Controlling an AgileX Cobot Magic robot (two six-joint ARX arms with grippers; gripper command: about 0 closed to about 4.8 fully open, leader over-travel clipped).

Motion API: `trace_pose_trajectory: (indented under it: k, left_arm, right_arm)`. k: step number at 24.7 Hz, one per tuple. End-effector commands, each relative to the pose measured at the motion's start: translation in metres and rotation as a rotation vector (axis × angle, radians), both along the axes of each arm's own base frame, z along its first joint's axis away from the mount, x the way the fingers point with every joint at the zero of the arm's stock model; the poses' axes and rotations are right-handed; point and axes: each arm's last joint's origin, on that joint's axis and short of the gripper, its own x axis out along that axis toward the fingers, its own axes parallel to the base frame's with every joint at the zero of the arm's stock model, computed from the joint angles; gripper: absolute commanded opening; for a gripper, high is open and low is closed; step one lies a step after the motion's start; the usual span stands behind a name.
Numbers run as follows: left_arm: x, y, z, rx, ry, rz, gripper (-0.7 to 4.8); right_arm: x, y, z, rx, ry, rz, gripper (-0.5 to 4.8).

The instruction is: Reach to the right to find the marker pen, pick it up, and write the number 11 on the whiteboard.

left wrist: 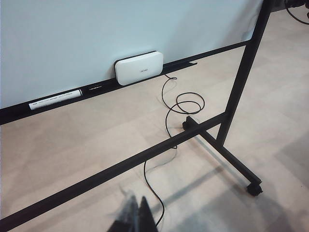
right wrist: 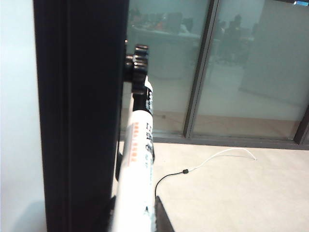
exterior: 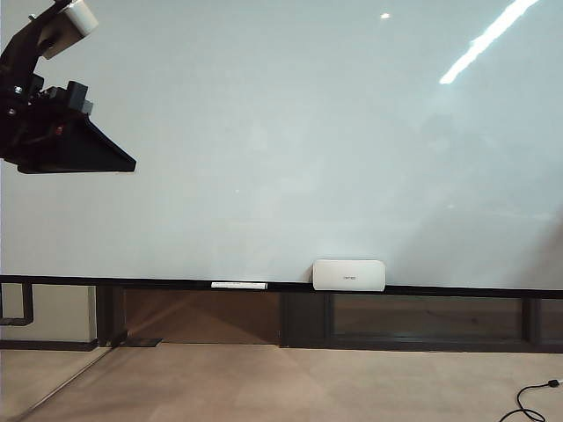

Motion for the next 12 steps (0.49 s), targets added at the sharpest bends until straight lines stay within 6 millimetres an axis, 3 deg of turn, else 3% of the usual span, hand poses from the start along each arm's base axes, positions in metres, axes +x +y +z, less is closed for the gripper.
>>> trace_pose_trajectory:
  k: [1, 6, 12]
  left_arm:
    - [0.001, 0.0, 0.003, -0.001, -0.019, 0.002, -0.05]
    - [0.001, 0.0, 0.002, -0.001, -0.018, 0.002, -0.05]
    - [0.001, 0.0, 0.003, 0.011, -0.03, -0.001, -0.06]
  right_arm:
    - [0.0, 0.0, 0.007, -0.006, -0.028, -0.001, -0.05]
    - [-0.001, -0.001, 0.016, -0.004, -0.032, -0.005, -0.05]
    - [-0.009, -0.005, 0.05, 0.013, -0.021, -0.069, -0.05]
